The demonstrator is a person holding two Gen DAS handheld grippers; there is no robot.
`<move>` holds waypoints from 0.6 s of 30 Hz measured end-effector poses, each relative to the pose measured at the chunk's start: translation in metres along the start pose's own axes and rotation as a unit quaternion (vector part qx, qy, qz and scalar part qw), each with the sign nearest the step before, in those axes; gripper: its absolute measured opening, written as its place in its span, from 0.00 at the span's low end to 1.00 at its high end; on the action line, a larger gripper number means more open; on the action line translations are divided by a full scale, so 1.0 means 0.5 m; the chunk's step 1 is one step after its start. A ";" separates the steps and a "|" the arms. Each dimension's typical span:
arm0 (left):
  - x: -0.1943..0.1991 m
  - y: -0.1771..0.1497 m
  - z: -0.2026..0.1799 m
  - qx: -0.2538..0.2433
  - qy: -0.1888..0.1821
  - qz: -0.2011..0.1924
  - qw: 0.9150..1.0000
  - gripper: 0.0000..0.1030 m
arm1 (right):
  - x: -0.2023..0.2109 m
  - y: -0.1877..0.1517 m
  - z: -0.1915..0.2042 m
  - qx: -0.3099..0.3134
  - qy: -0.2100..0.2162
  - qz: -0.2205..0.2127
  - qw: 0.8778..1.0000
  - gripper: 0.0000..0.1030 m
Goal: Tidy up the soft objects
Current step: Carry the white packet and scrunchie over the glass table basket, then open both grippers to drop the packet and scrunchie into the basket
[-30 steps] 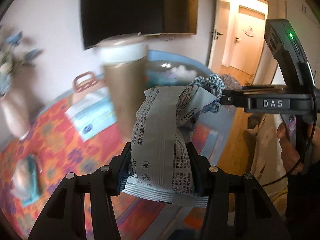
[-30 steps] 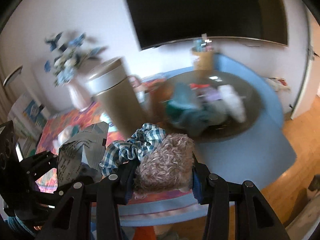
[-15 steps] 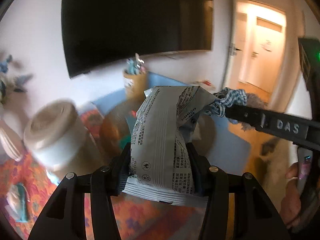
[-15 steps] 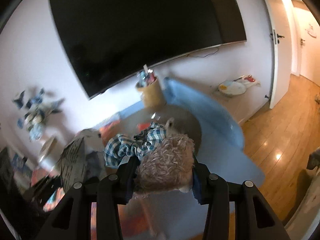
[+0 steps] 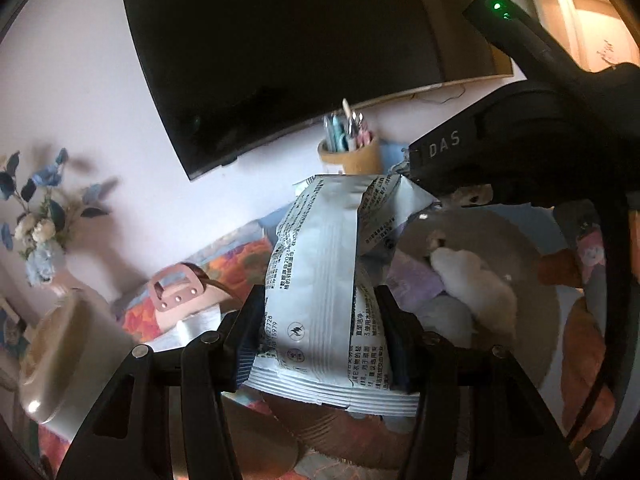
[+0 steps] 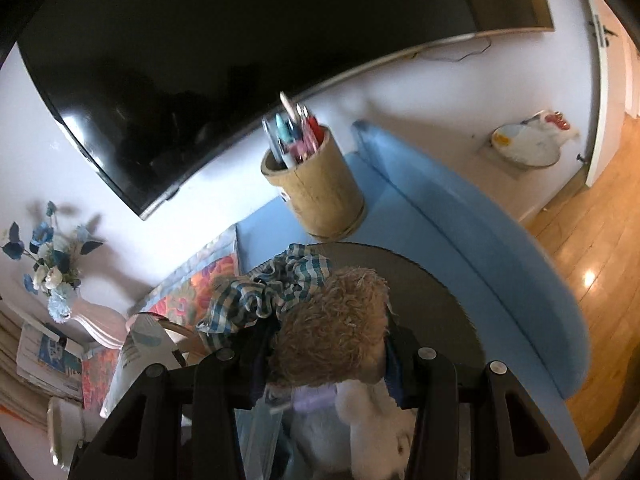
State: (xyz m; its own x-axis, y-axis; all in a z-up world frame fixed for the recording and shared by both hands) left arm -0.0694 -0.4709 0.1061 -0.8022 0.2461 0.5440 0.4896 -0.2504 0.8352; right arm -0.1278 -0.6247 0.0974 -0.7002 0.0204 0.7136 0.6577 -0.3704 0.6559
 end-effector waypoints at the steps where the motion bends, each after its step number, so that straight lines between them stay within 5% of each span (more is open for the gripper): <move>1: -0.001 0.000 -0.001 -0.001 0.001 -0.001 1.000 0.56 | -0.012 0.001 -0.002 -0.001 0.000 0.006 1.000 0.46; 7: 0.008 -0.003 -0.026 -0.028 -0.020 -0.012 0.999 0.79 | -0.026 -0.007 0.000 0.024 -0.014 0.035 0.999 0.55; 12: 0.058 -0.008 -0.033 -0.030 -0.038 -0.029 0.998 0.80 | 0.034 -0.013 -0.008 0.019 -0.007 0.015 1.000 0.59; 18: 0.154 -0.026 -0.031 -0.025 -0.100 -0.044 0.994 0.80 | 0.128 -0.037 -0.012 -0.002 0.007 -0.014 1.000 0.59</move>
State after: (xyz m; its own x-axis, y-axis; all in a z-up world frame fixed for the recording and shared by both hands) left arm -0.1429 -0.4634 0.1358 -0.7543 0.4494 0.4786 0.3993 -0.2647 0.8778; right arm -0.1866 -0.6221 0.1294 -0.7227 0.0186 0.6909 0.6362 -0.3728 0.6755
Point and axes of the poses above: each gripper's, at about its wrist camera, not at the fingertips, and x roughly against the way its jaws point, z to its left, y to its top, the point moved 3 cm from there along -x, roughly the way its jaws point, and after that the axes turned 15 degrees about x, right-handed, at the moved point
